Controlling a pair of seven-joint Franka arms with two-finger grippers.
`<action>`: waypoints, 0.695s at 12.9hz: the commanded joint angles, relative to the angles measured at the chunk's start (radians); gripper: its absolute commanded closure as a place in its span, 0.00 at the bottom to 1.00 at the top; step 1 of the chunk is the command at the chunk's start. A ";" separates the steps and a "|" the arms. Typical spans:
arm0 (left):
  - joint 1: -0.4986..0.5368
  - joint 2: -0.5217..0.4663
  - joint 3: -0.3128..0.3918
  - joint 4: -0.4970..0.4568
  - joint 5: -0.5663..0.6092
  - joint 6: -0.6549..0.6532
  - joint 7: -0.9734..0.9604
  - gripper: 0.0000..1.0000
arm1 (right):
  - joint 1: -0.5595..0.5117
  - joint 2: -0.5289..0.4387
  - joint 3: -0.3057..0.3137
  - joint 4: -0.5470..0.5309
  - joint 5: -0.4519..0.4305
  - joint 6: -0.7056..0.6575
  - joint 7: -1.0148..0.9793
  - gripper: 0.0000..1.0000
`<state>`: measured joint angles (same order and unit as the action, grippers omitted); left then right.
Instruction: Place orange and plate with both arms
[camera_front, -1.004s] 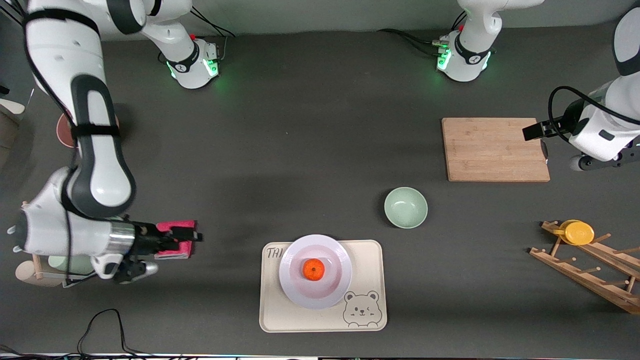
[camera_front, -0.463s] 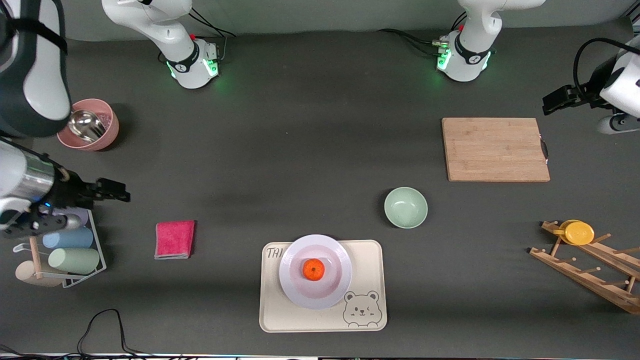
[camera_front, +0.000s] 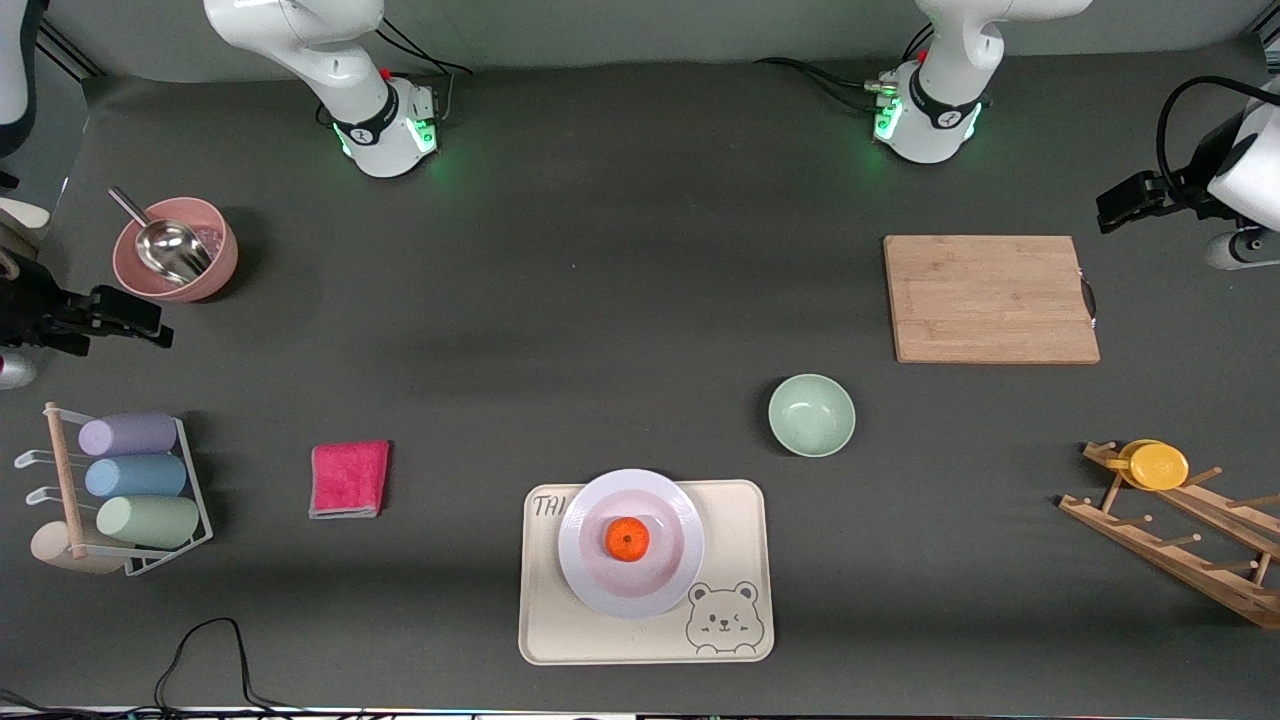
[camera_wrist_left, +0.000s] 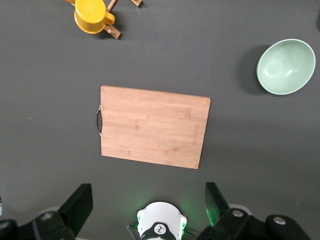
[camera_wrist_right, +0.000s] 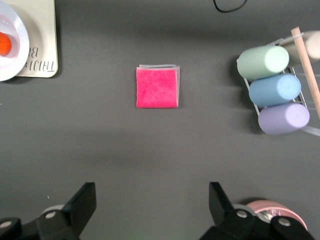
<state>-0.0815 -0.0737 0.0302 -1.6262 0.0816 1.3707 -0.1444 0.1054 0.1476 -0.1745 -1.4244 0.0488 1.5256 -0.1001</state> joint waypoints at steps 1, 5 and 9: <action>-0.029 0.009 0.039 0.017 0.015 0.008 0.015 0.00 | 0.005 -0.022 -0.013 -0.030 -0.030 -0.010 0.031 0.00; -0.029 0.017 0.036 0.017 0.003 0.048 0.016 0.00 | 0.005 -0.023 -0.013 -0.038 -0.035 -0.002 0.048 0.00; -0.027 0.018 0.034 0.017 -0.013 0.048 0.017 0.00 | -0.001 -0.025 -0.003 -0.038 -0.035 -0.004 0.051 0.00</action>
<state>-0.0956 -0.0617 0.0521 -1.6263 0.0771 1.4211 -0.1416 0.1052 0.1454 -0.1882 -1.4435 0.0397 1.5246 -0.0799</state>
